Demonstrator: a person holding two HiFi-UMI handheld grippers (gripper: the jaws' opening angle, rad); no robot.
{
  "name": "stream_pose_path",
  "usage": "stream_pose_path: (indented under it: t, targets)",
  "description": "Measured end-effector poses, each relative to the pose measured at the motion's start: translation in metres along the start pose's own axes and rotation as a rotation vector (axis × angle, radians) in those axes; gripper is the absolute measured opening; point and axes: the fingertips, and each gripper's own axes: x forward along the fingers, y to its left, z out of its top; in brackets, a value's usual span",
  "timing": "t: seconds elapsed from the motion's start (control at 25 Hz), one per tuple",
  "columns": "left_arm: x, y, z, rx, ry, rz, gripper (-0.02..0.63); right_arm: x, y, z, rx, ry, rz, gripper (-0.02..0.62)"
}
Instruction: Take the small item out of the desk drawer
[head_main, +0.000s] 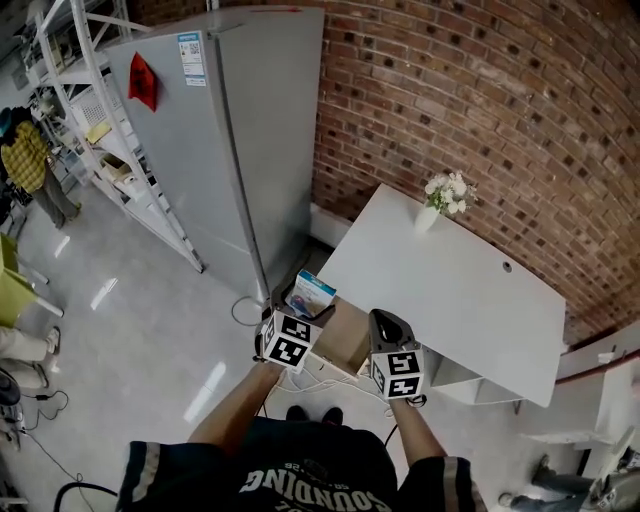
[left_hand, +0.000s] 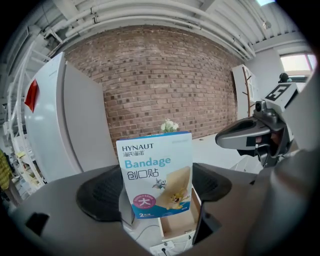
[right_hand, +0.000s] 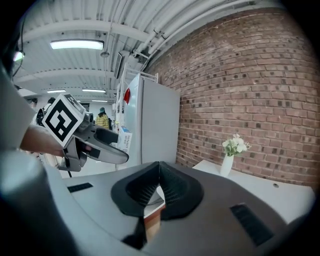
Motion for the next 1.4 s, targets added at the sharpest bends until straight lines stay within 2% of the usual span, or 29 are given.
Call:
stream_pose_path:
  t: [0.32,0.92,1.4]
  targets:
    - [-0.003,0.003,0.022,0.009,-0.053,-0.005,0.439,-0.010,-0.010,0.030,0.035,-0.073,-0.050,0.025]
    - [0.001,-0.008,0.024,0.039,-0.056,-0.025,0.440,-0.018,-0.014,0.013,0.047,-0.062,-0.082,0.025]
    - [0.004,-0.008,0.016,0.031,-0.048,-0.037,0.439,-0.016,-0.010,0.009,0.048,-0.046,-0.079,0.025]
